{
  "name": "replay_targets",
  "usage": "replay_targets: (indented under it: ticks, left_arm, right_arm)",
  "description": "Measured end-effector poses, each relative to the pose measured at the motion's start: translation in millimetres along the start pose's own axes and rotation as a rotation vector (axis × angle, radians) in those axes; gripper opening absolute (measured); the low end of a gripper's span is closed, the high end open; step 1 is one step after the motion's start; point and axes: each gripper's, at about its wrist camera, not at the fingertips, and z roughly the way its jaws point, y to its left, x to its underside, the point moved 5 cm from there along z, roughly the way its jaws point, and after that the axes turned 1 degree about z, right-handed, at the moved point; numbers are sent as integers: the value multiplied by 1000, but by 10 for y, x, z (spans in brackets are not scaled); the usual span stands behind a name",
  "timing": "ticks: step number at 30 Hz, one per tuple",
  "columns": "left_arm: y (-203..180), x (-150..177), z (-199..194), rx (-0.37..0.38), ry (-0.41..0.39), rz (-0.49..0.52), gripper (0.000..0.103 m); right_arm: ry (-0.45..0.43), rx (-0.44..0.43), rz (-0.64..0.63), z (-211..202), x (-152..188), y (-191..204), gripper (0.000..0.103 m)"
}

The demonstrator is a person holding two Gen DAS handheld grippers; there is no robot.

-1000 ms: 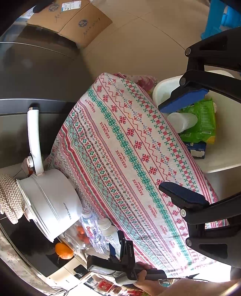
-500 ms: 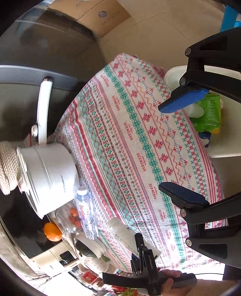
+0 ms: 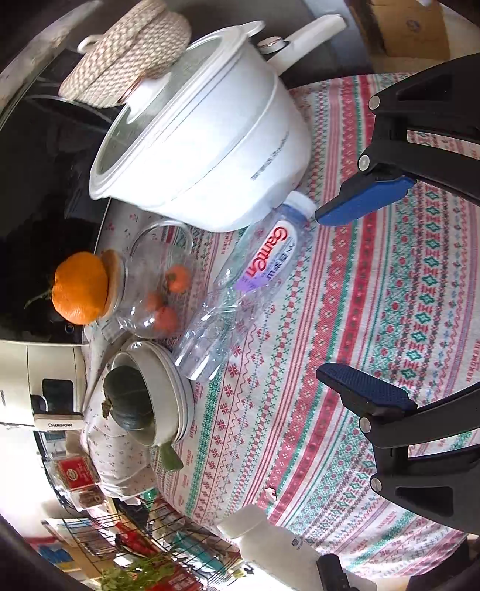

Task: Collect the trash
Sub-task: 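Grasp the clear Ganten water bottle with the right gripper while the left holds the milk bottle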

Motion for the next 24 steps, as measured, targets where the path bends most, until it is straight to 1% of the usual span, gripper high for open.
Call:
replay_targets:
  ticks: [4, 7, 11, 14, 17, 18, 19, 22, 23, 24]
  left_arm:
    - [110, -37, 37, -18, -10, -16, 51]
    - [172, -42, 94, -19, 4, -29, 51]
    - [222, -36, 163, -32, 19, -35, 51]
    - [223, -12, 163, -38, 22, -31, 51]
    - [219, 5, 143, -38, 21, -30, 51]
    - [218, 8, 131, -38, 19, -30, 51]
    - [217, 8, 117, -39, 15, -29, 51]
    - [195, 14, 43, -32, 4, -33, 51]
    - [178, 18, 10, -25, -1, -35, 51]
    - [158, 19, -26, -23, -9, -32, 51]
  right_arm:
    - [31, 28, -147, 424, -396, 178, 78]
    - [80, 51, -220, 742, -576, 225, 78]
    - [151, 85, -301, 1072, -612, 292, 78]
    - [179, 149, -368, 1226, -582, 317, 78]
    - [179, 221, -439, 1272, -518, 349, 75]
    - [175, 246, -459, 1261, -490, 372, 67]
    - [172, 269, -481, 1235, -459, 401, 67]
    - [198, 217, -452, 1092, -330, 489, 64]
    - [202, 198, -434, 1020, -292, 523, 62]
    - [200, 184, -407, 938, -252, 536, 62]
